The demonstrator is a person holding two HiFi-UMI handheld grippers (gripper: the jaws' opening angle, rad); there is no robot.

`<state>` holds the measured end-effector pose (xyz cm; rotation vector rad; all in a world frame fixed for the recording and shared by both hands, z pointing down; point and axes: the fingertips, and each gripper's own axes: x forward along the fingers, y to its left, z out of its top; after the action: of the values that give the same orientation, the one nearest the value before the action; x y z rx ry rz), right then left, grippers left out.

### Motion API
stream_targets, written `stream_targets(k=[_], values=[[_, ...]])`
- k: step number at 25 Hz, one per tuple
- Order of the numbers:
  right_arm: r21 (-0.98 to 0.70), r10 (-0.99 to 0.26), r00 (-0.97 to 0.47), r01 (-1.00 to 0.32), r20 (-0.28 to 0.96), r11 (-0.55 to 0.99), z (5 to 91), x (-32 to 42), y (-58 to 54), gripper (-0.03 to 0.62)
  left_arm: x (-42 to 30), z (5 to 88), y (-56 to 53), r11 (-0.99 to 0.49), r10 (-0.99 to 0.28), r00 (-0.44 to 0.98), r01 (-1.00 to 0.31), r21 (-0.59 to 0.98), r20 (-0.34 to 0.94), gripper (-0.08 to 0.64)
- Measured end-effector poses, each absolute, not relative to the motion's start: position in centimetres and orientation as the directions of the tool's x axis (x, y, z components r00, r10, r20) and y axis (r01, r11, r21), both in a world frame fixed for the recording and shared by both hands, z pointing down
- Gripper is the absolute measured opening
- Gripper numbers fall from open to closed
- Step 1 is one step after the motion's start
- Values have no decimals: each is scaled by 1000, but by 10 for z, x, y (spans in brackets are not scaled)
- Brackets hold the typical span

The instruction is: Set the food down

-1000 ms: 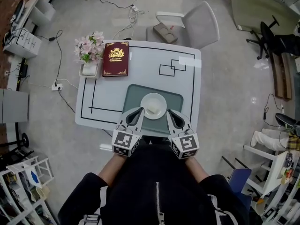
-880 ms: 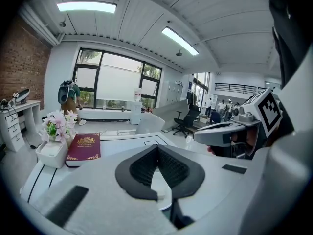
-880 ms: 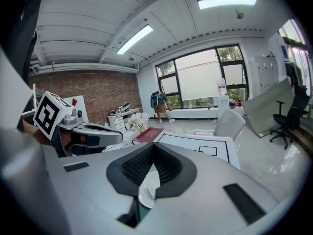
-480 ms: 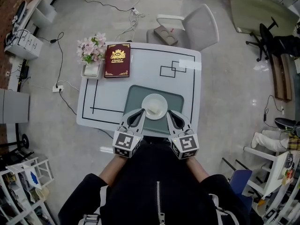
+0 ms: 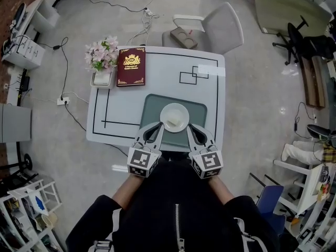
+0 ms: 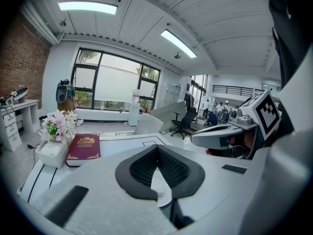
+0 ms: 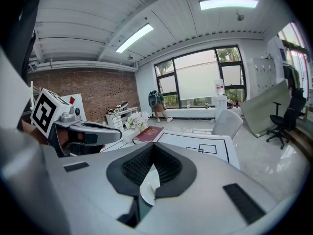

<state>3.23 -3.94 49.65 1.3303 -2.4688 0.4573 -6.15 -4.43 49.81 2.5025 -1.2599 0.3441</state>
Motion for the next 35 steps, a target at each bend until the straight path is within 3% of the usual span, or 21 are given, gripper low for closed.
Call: stream_targets(k=[14, 35], values=[[-132, -770, -487, -868, 414, 478, 506, 12, -11, 8, -79, 495, -37, -578, -733, 596, -800, 161, 326, 5], [-139, -738, -561, -821, 374, 554, 494, 32, 22, 8, -58, 488, 21, -475, -801, 505, -863, 173, 322, 5]])
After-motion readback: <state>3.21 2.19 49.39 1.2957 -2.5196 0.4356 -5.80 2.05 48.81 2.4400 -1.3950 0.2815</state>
